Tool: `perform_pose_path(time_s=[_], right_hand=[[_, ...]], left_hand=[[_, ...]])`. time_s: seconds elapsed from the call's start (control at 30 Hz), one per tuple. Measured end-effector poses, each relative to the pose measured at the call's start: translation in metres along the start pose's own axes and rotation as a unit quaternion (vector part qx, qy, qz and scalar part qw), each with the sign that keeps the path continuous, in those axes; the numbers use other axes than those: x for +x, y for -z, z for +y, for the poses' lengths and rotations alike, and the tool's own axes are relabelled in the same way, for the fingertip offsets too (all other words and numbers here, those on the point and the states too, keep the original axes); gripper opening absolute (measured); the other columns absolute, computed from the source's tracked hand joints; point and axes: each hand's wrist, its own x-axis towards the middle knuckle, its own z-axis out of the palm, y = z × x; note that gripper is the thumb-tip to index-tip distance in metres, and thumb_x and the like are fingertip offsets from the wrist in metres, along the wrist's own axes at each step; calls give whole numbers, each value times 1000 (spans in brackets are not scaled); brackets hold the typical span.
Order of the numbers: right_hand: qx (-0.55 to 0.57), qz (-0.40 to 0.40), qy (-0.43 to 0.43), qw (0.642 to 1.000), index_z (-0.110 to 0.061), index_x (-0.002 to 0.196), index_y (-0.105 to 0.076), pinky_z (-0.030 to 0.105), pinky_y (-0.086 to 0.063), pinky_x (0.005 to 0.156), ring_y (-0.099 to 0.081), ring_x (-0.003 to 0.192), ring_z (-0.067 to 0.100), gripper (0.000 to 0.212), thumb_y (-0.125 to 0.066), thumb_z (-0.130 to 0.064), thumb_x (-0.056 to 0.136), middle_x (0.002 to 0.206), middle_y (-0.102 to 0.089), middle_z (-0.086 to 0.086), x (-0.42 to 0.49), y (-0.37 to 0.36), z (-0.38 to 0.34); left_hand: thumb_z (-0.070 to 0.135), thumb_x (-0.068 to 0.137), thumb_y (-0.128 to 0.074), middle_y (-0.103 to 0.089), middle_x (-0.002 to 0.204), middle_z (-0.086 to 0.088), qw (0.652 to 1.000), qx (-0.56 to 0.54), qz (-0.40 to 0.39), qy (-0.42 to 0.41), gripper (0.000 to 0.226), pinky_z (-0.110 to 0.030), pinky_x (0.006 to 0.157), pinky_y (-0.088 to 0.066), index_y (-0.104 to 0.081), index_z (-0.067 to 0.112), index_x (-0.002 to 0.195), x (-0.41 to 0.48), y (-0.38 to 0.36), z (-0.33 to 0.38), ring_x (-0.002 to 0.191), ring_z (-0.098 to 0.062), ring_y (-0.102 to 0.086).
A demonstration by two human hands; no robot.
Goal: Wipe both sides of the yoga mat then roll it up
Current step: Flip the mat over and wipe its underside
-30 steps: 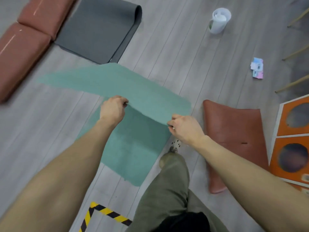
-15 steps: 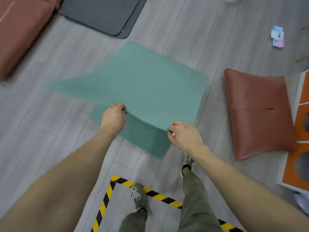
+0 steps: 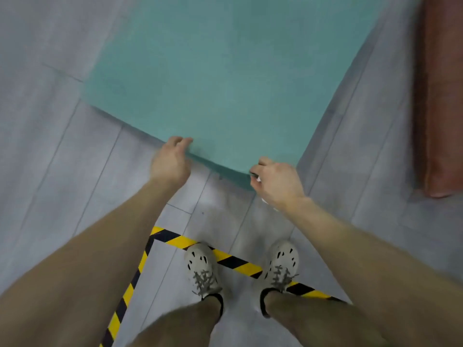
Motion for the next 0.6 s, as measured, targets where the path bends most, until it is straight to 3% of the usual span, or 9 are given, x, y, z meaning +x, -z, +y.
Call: perform_pose_path(time_s=[0.17, 0.3, 0.4, 0.5, 0.6], right_hand=[[-10, -24, -3, 1000, -14, 90, -77, 37, -45, 57, -66, 67, 39, 22, -59, -25, 97, 92, -64, 6, 22, -134, 22], [53, -111, -14, 992, -24, 103, -78, 40, -56, 76, -71, 92, 32, 28, -60, -46, 100, 103, -71, 0, 39, -182, 36], [128, -189, -18, 973, -28, 115, -76, 34, -54, 88, -69, 109, 26, 37, -63, -58, 96, 113, -77, 2, 64, -181, 43], [185, -170, -85, 964, -22, 138, -60, 29, -45, 89, -60, 123, 25, 51, -70, -42, 92, 136, -65, 4, 97, -152, 56], [180, -102, -117, 971, -16, 133, -56, 28, -42, 81, -61, 118, 30, 45, -70, -27, 92, 131, -65, 9, 126, -121, 71]], left_hand=[[29, 91, -74, -36, 166, -14, 989, 105, -29, -101, 74, -51, 123, -31, -43, 26, 158, 24, -136, -29, 153, -36, -33], [45, 89, -76, -31, 169, -13, 972, 157, -35, -171, 80, -52, 125, -27, -40, 32, 159, 53, -192, -35, 156, -33, -28], [50, 85, -80, -29, 169, -12, 948, 217, -57, -226, 88, -59, 123, -26, -37, 35, 160, 81, -205, -42, 157, -32, -25], [63, 81, -77, -22, 170, -15, 918, 268, -80, -281, 98, -64, 122, -27, -29, 37, 162, 107, -201, -43, 159, -35, -17], [71, 79, -72, -12, 173, -16, 894, 303, -91, -318, 104, -63, 123, -25, -23, 37, 164, 124, -197, -37, 161, -38, -9]])
